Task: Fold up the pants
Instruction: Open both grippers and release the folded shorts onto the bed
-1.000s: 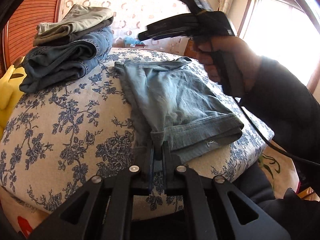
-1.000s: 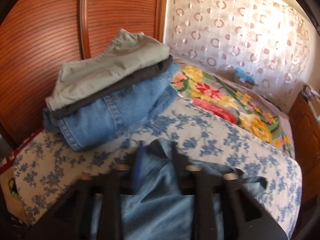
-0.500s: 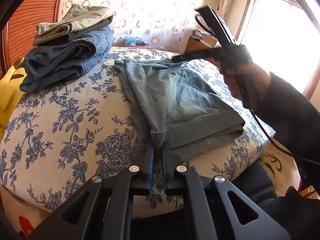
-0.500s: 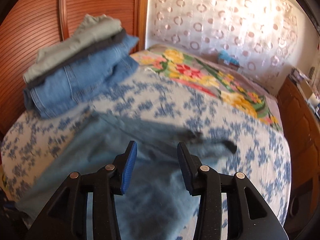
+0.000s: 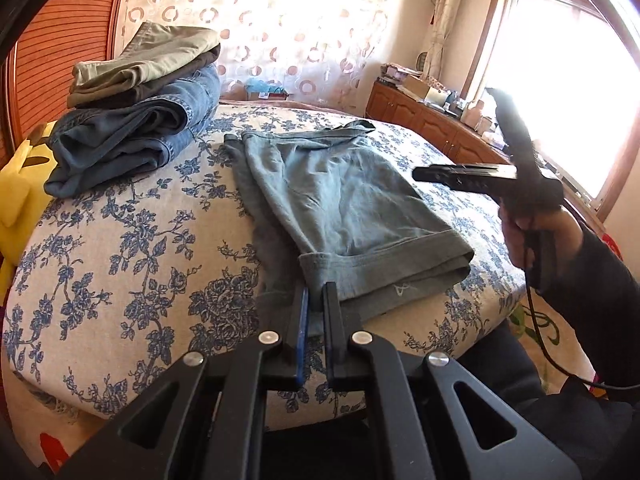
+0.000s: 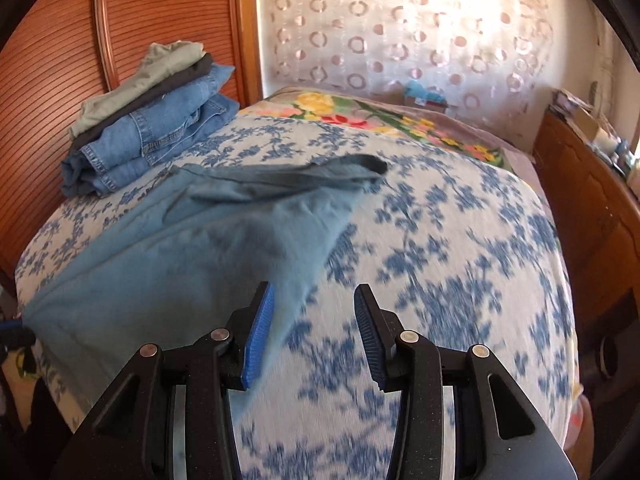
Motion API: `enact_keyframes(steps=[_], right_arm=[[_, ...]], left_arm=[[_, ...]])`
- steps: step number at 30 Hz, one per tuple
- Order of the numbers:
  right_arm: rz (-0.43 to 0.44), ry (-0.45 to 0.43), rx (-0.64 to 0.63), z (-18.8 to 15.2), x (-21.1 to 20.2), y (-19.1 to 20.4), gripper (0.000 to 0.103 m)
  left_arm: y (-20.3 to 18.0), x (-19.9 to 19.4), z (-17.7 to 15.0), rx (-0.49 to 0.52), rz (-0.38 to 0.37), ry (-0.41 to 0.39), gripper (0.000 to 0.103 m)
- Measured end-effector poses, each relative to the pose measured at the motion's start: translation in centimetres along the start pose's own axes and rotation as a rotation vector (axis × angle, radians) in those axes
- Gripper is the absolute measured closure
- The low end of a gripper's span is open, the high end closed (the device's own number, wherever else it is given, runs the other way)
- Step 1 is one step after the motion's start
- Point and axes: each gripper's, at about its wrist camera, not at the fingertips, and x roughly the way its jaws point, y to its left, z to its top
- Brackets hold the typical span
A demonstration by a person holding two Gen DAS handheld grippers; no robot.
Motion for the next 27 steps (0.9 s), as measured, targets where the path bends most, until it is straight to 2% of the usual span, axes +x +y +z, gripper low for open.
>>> enact_keyframes(steps=[7, 15, 18, 21, 23, 27], right_arm=[[0.035, 0.002, 0.012, -2.1, -0.4, 1.3, 0.061], [0.084, -0.008, -0.01, -2.5, -0.7, 2.5, 0.061], [0.09, -0.001, -0.025, -2.7, -0.5, 3.1, 0.061], [0.093, 0.004, -0.024, -2.8, -0.1, 3.3, 0.061], [0.083, 0.001, -0.03, -2.7, 0.0, 3.5, 0.062], [0.079, 0.003, -0.031, -2.6, 0.4, 3.7, 0.062]], left_arm=[[0.0, -0.6, -0.2, -0.015, -0.01, 0.011, 0.102], [0.6, 0.1, -0.4, -0.02, 0.027, 0.036, 0.099], [0.7, 0.2, -0.3, -0.017, 0.051, 0.038, 0.091], [1.0, 0.4, 0.0, -0.01, 0.067, 0.041, 0.078], [1.2, 0.3, 0.4, -0.009, 0.069, 0.031, 0.062], [1.6, 0.1, 1.5, 0.008, 0.074, 0.007, 0.042]])
